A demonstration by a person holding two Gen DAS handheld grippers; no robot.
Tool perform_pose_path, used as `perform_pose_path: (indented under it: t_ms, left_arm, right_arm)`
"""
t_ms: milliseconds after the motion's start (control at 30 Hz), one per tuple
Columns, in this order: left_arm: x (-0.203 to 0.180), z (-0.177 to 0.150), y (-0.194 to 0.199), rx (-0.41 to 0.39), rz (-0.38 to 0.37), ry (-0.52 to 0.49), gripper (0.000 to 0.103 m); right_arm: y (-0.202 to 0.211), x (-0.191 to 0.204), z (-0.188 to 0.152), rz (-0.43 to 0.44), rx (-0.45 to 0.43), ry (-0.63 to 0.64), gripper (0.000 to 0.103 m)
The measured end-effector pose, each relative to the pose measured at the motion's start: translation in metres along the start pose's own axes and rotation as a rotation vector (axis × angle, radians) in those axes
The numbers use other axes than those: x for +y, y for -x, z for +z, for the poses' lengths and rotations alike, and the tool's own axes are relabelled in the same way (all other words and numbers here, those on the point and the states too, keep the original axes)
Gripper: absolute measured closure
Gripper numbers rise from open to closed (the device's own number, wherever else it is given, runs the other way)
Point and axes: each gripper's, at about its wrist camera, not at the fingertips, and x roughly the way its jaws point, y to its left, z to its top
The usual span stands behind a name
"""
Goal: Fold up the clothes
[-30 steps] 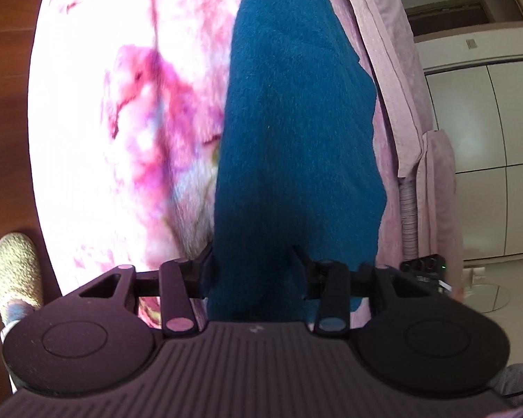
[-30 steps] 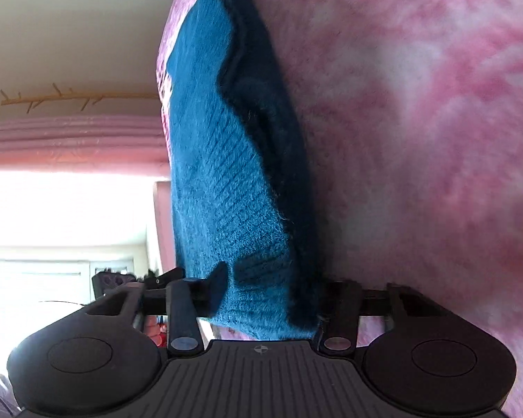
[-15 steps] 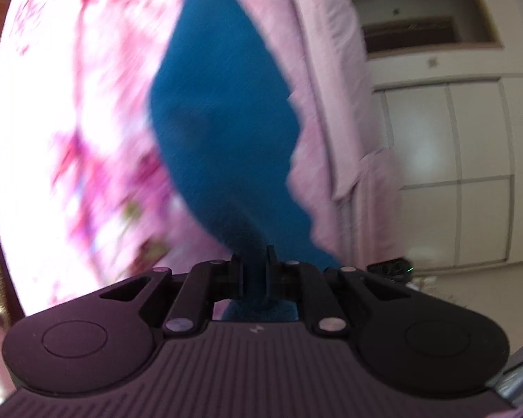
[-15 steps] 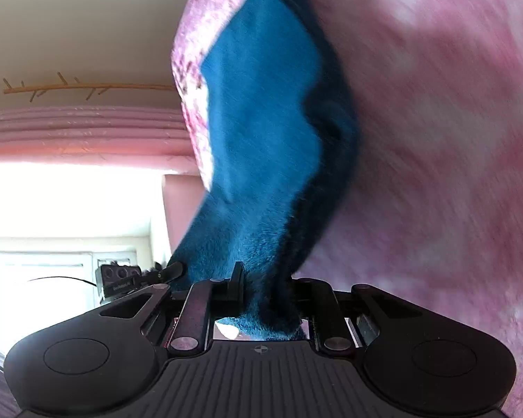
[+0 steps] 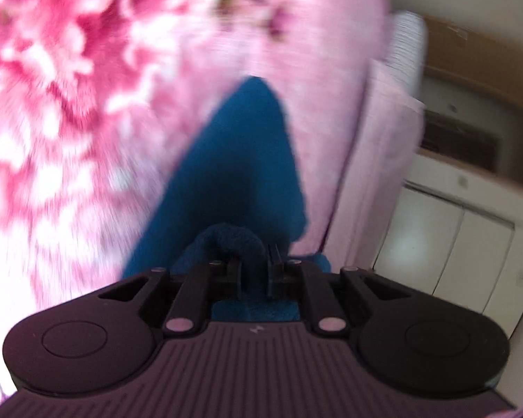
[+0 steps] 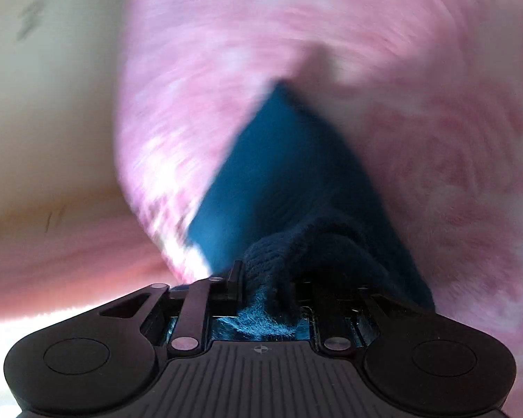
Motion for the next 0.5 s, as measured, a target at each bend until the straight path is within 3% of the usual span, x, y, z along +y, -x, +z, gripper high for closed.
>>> perform_pose_path:
  t_ms: [100,167,267,333,400,500]
  left_arm:
    - [-0.001,0.015,-0.004,0.043,-0.034,0.046,0.092]
    - [-0.003,0.02,-0.001,0.049,-0.066,0.065,0.082]
    - [-0.006,0.025,0.018,-0.031,-0.108,0.063,0.067]
    - [-0.007,0.028,0.031,-0.085,-0.137,0.061,0.063]
    - [-0.012,0.03,0.044,-0.132,-0.147,0.025,0.061]
    - [-0.043,0.022,0.053,-0.147,-0.018,-0.297,0.06]
  right_arm:
    - [-0.009,-0.016,0.012,0.085,-0.044,-0.151,0.072]
    - [-0.001,-0.023,0.013,0.162,-0.1,-0.22,0.056]
    - [0.023,-0.023,0.011,0.262,-0.234,-0.238,0.042]
    - [0.042,-0.009,0.011,0.256,-0.312,-0.127,0.042]
    - [0.056,0.018,0.008,0.172,-0.363,0.093,0.042]
    - [0.059,0.053,-0.008,-0.051,-0.349,0.489,0.042]
